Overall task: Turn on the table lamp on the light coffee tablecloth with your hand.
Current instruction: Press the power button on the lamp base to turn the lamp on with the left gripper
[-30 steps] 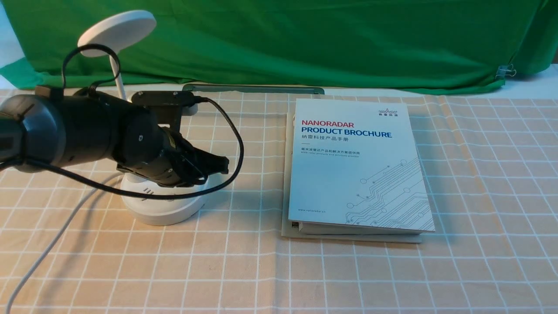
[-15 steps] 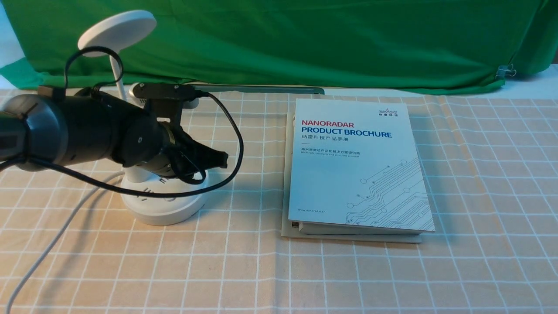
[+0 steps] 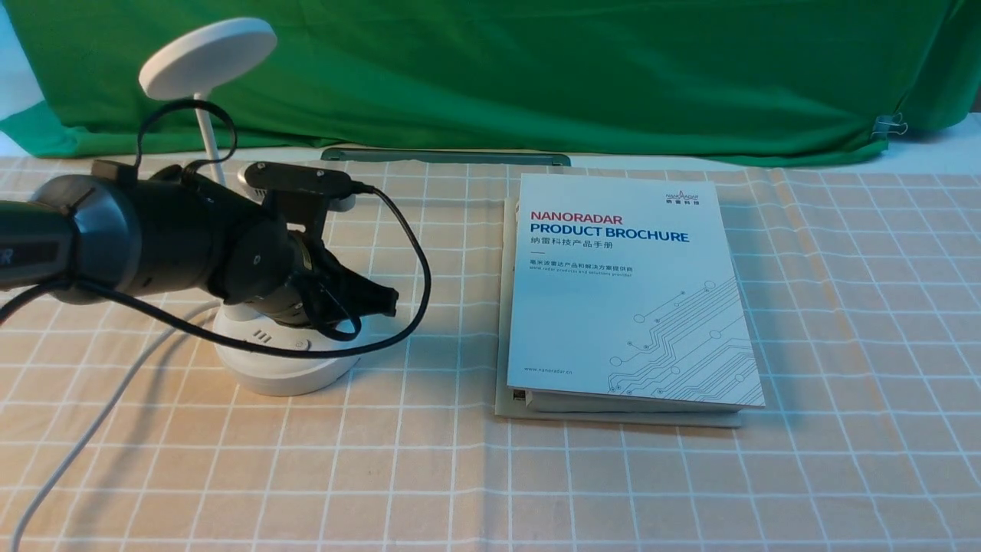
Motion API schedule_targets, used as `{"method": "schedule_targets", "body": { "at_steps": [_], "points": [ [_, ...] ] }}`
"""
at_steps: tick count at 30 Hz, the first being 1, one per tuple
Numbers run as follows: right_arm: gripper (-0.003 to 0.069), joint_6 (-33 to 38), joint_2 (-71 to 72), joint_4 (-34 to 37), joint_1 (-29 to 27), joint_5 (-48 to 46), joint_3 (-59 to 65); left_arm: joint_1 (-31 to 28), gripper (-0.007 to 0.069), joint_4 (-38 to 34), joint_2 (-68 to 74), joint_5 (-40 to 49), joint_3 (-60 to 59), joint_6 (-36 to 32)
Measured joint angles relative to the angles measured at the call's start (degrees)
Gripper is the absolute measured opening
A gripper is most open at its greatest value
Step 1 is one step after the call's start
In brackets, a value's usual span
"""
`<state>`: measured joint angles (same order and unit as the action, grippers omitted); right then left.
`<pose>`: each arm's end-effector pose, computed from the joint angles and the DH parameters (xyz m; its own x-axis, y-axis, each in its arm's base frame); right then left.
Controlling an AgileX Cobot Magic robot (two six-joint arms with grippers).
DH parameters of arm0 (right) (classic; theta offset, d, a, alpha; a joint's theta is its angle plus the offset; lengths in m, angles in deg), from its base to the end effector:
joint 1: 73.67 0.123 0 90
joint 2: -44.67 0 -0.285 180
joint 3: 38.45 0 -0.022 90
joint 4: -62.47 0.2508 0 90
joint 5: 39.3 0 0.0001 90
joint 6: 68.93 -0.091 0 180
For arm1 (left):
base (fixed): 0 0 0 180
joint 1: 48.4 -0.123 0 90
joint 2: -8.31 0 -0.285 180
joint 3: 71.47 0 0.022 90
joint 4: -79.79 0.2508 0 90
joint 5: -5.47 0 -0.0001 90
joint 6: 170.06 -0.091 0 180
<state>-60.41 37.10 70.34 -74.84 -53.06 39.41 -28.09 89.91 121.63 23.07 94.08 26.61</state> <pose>0.0556 0.0018 0.1880 -0.1573 -0.0120 -0.9875 -0.0141 0.9999 -0.0099 0.3547 -0.1261 0.1739 -0.8024 0.1669 -0.5730 0.2218 0.9747 -0.0266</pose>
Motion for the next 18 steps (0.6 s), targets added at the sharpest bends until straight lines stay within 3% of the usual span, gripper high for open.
{"method": "schedule_targets", "body": {
  "at_steps": [5,8,14,18],
  "points": [
    [0.0241,0.0,0.0,0.0,0.0,0.0,0.0,0.0,-0.0001,-1.5,-1.4,1.5,-0.1,0.0],
    [0.0241,0.0,0.0,0.0,0.0,0.0,0.0,0.0,-0.0001,-6.6,-5.8,4.8,-0.1,-2.0],
    [0.0241,0.0,0.0,0.0,0.0,0.0,0.0,0.0,0.0,-24.6,-20.2,15.1,-8.7,-18.4],
    [0.0241,0.0,0.0,0.0,0.0,0.0,0.0,0.0,0.0,-36.9,-33.4,15.4,-18.5,-32.0]
  ]
}}
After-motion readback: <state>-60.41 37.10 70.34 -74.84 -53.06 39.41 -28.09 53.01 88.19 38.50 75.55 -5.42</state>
